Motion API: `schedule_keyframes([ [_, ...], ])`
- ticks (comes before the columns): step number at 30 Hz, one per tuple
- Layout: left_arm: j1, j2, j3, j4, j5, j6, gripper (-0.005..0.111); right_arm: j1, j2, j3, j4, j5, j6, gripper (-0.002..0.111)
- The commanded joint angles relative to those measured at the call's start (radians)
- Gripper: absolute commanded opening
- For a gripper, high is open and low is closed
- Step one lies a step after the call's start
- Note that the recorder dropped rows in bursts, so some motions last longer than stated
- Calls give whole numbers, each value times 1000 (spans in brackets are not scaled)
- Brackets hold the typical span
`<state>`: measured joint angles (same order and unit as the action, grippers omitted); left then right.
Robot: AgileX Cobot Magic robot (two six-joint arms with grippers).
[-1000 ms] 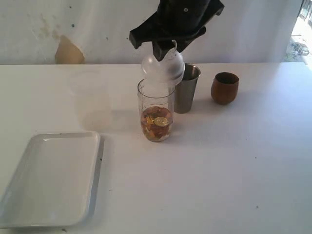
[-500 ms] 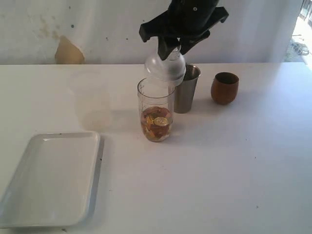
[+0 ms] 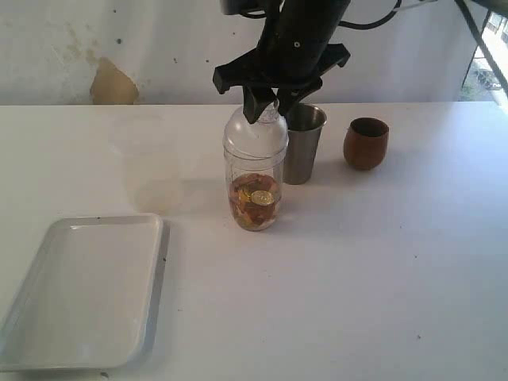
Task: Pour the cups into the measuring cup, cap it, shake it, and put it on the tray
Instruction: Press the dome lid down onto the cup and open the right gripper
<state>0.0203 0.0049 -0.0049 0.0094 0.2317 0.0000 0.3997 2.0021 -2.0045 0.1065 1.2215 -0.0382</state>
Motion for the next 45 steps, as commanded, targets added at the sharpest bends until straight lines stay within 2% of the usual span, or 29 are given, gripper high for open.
schedule_keyframes([
  [1, -4, -5, 5, 1, 2, 0, 0, -1, -3, -6, 2, 0, -11, 0],
  [11, -4, -5, 5, 1, 2, 0, 0, -1, -3, -6, 2, 0, -11, 1],
  [14, -4, -5, 5, 1, 2, 0, 0, -1, -3, -6, 2, 0, -11, 10],
  [19, -4, -5, 5, 1, 2, 0, 0, -1, -3, -6, 2, 0, -11, 31],
  [25, -4, -5, 5, 1, 2, 0, 0, -1, -3, -6, 2, 0, -11, 44],
  [31, -4, -5, 5, 1, 2, 0, 0, -1, -3, -8, 2, 0, -11, 61],
  [45, -4, -5, 5, 1, 2, 0, 0, -1, -18, -40, -7, 0, -11, 63],
])
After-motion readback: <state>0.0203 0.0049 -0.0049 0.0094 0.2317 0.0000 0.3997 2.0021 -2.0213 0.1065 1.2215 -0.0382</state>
